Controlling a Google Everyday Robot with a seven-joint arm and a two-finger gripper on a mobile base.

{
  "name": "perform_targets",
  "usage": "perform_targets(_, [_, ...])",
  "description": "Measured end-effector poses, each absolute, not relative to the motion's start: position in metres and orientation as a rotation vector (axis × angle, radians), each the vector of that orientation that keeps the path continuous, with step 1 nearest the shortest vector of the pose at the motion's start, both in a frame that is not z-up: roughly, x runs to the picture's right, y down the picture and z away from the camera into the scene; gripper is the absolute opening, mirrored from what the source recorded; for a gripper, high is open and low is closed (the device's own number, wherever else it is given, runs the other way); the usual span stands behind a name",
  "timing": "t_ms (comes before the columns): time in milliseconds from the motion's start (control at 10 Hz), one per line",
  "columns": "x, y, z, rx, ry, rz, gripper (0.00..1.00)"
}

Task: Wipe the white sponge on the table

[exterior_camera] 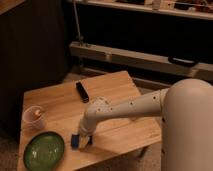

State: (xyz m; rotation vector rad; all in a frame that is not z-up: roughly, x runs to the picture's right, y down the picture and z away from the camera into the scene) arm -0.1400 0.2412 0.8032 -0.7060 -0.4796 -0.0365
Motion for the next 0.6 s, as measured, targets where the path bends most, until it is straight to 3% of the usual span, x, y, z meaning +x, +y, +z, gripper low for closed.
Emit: perform_targets(600, [-0.121,0.193,0.849,-0.669,-0.39,0.004,0.21])
